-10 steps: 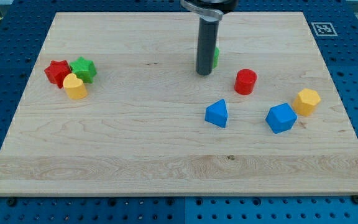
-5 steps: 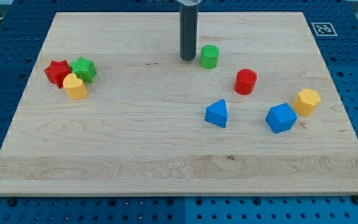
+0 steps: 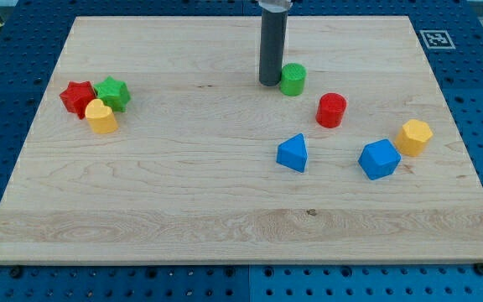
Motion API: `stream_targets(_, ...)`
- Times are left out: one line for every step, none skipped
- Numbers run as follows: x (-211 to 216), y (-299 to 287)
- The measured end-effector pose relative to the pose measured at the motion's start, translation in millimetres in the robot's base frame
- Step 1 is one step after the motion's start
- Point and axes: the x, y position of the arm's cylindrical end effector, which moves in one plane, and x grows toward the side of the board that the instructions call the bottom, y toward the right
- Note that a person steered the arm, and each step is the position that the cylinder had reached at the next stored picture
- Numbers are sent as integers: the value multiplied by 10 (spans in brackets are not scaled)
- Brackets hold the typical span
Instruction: Push the green circle vertically above the yellow hexagon
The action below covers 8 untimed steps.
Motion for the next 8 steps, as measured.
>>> stream_targets(7,132)
stream_targets(116,310)
stream_targets(168,544)
stream_targets(168,757)
stream_targets(175,851)
stream_targets(173,843)
stream_targets(127,960)
stream_targets(121,960)
